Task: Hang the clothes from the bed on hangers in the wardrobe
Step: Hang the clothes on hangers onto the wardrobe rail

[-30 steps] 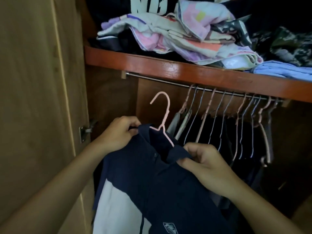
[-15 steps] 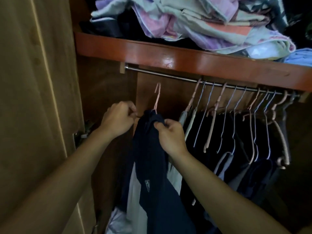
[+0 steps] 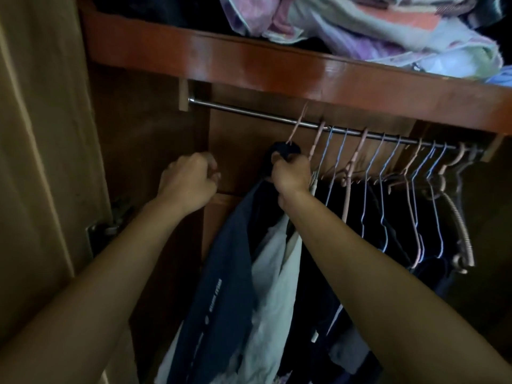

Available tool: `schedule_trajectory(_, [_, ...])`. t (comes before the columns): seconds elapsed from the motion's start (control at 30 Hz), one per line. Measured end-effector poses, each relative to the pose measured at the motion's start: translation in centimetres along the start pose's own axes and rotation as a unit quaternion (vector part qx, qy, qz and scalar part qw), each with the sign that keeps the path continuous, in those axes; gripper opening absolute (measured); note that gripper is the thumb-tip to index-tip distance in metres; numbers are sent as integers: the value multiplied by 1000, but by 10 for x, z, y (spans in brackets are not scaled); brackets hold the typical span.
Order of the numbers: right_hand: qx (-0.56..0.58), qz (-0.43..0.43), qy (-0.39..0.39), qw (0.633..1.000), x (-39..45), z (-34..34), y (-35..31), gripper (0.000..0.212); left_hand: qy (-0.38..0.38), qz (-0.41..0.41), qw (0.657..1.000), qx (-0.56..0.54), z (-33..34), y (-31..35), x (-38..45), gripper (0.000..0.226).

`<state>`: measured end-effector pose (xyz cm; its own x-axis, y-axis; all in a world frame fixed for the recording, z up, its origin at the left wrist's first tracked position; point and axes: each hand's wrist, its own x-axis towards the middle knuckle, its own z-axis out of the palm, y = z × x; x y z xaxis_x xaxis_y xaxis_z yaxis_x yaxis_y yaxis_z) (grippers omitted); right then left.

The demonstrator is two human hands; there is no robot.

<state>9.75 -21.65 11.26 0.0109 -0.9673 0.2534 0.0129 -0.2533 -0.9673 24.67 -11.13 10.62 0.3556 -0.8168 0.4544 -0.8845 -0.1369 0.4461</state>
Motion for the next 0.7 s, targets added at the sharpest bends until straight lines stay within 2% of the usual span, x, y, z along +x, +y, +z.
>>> schedule_trajectory(0.07, [58, 39, -35, 997, 4, 2, -3, 9, 4, 1, 1000, -6, 5, 1, 1, 26])
schedule_trajectory(0.2, [37, 56, -54, 996, 12, -3, 5, 27, 4, -1, 1000, -5, 14, 3, 2, 24])
schedule_trajectory(0.27, [22, 59, -59, 996, 14, -7, 11, 25, 5, -3, 1000, -4, 16, 4, 3, 24])
schedule_trajectory(0.43, [-62, 54, -47, 996, 20, -13, 20, 12, 8, -2, 1000, -10, 21, 8, 3, 24])
schedule_trajectory(0.5, [-82, 66, -50, 993, 21, -16, 19, 14, 2, 1, 1000, -13, 21, 11, 2, 25])
schedule_trajectory(0.6, [-100, 107, -71, 987, 23, -20, 11, 29, -11, 1, 1000, -18, 21, 17, 2, 25])
schedule_trajectory(0.67, [-162, 106, -84, 977, 24, -27, 5, 30, -23, 5, 1000, -17, 18, 24, 2, 24])
schedule_trajectory(0.7, [-227, 74, -93, 967, 25, -32, 3, 25, -30, 7, 999, -19, 16, 27, 3, 24])
